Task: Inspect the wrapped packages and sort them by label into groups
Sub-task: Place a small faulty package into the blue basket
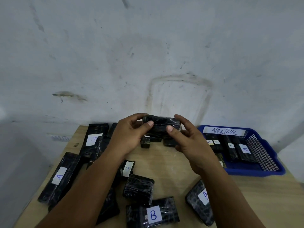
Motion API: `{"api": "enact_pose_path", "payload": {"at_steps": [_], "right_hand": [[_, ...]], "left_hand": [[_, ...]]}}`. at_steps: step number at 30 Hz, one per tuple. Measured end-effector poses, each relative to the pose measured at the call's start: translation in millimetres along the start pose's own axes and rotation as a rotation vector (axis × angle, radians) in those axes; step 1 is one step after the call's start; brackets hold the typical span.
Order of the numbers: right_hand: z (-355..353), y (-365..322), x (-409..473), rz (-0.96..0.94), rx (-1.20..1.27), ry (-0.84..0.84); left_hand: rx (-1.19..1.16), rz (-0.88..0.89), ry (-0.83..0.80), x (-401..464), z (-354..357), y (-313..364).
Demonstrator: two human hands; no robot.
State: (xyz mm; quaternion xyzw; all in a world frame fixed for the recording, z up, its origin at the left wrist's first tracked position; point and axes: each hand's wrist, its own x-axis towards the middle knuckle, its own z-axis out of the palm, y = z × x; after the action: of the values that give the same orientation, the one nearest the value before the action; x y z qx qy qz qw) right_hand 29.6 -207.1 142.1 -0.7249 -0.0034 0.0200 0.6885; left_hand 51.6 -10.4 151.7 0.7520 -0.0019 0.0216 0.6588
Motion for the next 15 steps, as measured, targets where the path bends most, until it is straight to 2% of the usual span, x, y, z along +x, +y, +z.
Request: {"api": "enact_pose_path", "payload": {"at_steps": [3, 8, 12, 15], "right_hand": [[2.0, -3.9, -0.1, 0.032, 0.047, 0.051], [3.2, -2.7, -1.7, 0.004, 0.044, 0.099], [3.9, -4.6, -2.1, 0.053, 0.042, 0.059], [7.4, -7.8, -2.3, 0.091, 0.039, 0.116]], "left_hand": [[-0.018, 0.002, -0.011, -0.9, 0.3, -1.4], [0.031, -0.105, -0.046, 4.0, -1.9, -4.2], [0.045, -0.069, -0.029, 4.7, -1.3, -2.0], [0.07, -0.029, -0.008, 6.8, -4.8, -3.7]]}}
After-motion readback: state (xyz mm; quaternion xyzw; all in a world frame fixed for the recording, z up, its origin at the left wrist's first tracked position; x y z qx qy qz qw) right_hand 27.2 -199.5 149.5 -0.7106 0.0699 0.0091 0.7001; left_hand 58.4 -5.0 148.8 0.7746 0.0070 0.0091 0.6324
